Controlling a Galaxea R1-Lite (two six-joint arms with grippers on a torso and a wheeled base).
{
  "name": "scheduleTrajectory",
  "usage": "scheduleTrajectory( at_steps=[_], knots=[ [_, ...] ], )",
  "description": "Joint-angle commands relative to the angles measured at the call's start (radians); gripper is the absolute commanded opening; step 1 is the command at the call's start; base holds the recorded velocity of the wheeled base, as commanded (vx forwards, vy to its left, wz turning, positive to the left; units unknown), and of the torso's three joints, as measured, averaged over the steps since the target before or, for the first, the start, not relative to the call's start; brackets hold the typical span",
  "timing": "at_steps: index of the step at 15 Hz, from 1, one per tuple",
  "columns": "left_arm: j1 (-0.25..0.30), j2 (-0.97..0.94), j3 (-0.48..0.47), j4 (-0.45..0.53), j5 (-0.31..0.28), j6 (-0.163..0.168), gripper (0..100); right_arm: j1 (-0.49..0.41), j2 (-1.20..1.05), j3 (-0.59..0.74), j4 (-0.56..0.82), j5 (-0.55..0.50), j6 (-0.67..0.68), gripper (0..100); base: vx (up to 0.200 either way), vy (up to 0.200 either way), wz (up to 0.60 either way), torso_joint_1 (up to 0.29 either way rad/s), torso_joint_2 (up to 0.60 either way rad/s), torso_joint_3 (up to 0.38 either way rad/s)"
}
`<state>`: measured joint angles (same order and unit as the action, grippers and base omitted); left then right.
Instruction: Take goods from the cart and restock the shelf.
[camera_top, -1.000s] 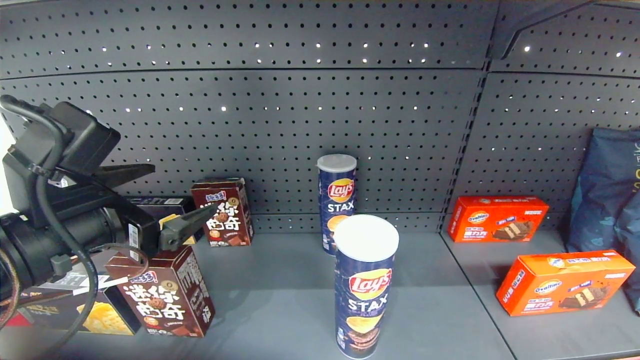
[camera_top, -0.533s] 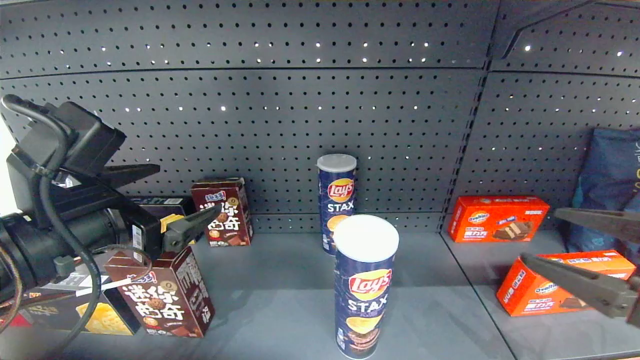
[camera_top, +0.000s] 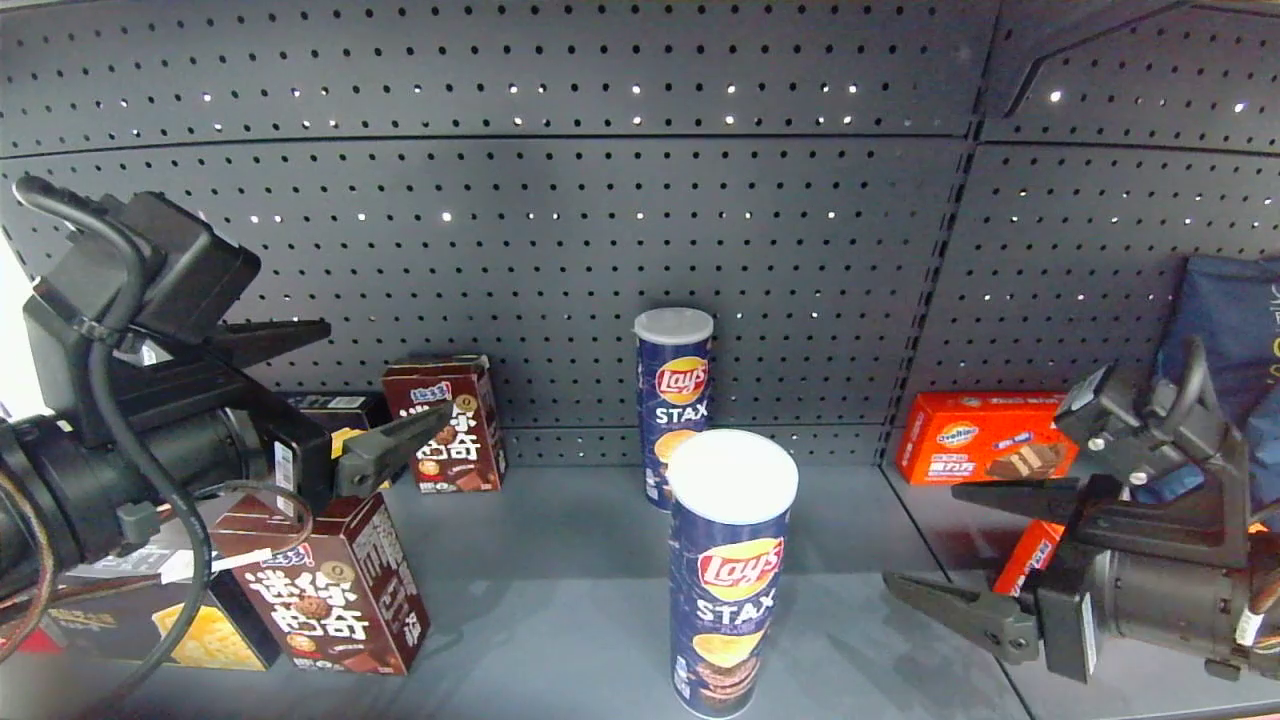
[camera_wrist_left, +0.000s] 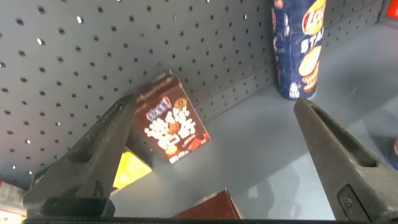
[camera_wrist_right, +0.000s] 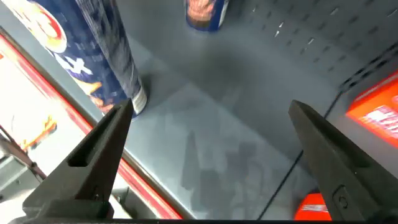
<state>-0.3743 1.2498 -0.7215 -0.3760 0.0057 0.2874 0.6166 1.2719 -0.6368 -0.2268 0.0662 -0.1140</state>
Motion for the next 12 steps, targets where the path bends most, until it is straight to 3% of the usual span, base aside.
scheduleTrajectory(
  at_steps=[1, 12],
  knots=[
    [0.0, 0.017, -0.015, 0.0, 0.002, -0.001, 100, 0.025, 0.053, 0.006, 0.0, -0.025, 0.005, 100, 0.0, 0.0, 0.0, 0.0, 0.0, 0.0],
    [0.0, 0.051, -0.036, -0.032, -0.009, -0.001, 100, 0.086, 0.207, -0.024, -0.005, -0.046, 0.013, 100, 0.0, 0.0, 0.0, 0.0, 0.0, 0.0]
  ],
)
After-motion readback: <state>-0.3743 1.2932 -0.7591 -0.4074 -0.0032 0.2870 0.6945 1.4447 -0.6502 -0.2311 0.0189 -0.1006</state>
